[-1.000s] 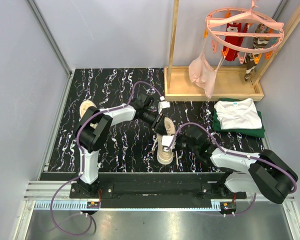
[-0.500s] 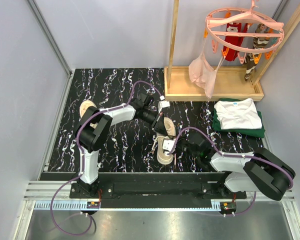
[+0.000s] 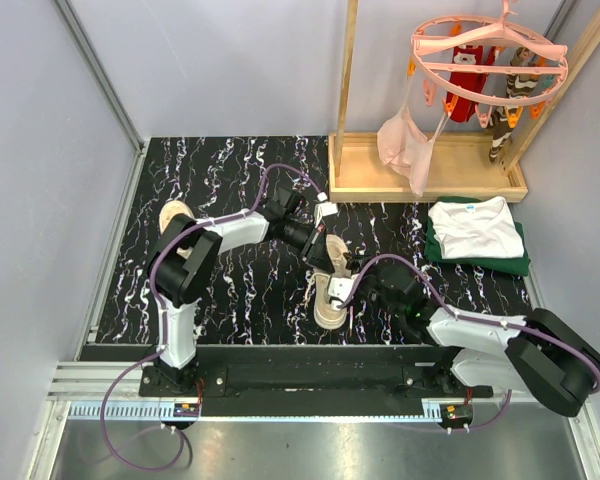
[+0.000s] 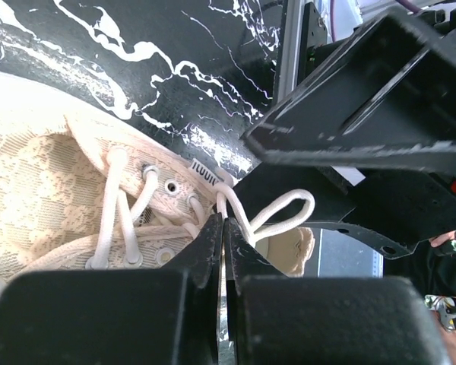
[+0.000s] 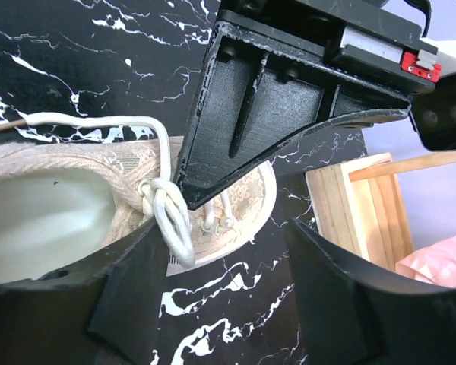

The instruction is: Tie the shoes

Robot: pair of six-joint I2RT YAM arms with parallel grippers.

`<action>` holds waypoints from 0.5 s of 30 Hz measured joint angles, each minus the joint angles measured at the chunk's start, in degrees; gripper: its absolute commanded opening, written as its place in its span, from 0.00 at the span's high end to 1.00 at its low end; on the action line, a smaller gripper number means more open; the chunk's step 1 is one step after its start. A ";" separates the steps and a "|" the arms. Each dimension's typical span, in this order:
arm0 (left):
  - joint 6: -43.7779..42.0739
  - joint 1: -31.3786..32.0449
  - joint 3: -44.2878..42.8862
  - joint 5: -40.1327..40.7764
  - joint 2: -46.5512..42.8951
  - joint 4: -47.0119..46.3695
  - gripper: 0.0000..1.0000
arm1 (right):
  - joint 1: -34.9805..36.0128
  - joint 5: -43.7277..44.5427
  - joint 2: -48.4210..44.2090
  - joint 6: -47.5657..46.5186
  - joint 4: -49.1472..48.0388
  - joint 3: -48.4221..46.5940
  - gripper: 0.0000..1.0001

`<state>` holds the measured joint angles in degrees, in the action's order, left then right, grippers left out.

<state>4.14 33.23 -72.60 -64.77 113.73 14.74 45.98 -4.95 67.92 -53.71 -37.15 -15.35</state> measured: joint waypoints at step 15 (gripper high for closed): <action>1.09 -0.42 0.83 0.11 -1.18 -2.40 1.00 | -1.11 -3.34 -10.60 10.80 26.60 -6.14 0.32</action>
<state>5.23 32.82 -71.77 -64.66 112.55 12.34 44.86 -8.29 57.32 -42.92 -10.55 -21.50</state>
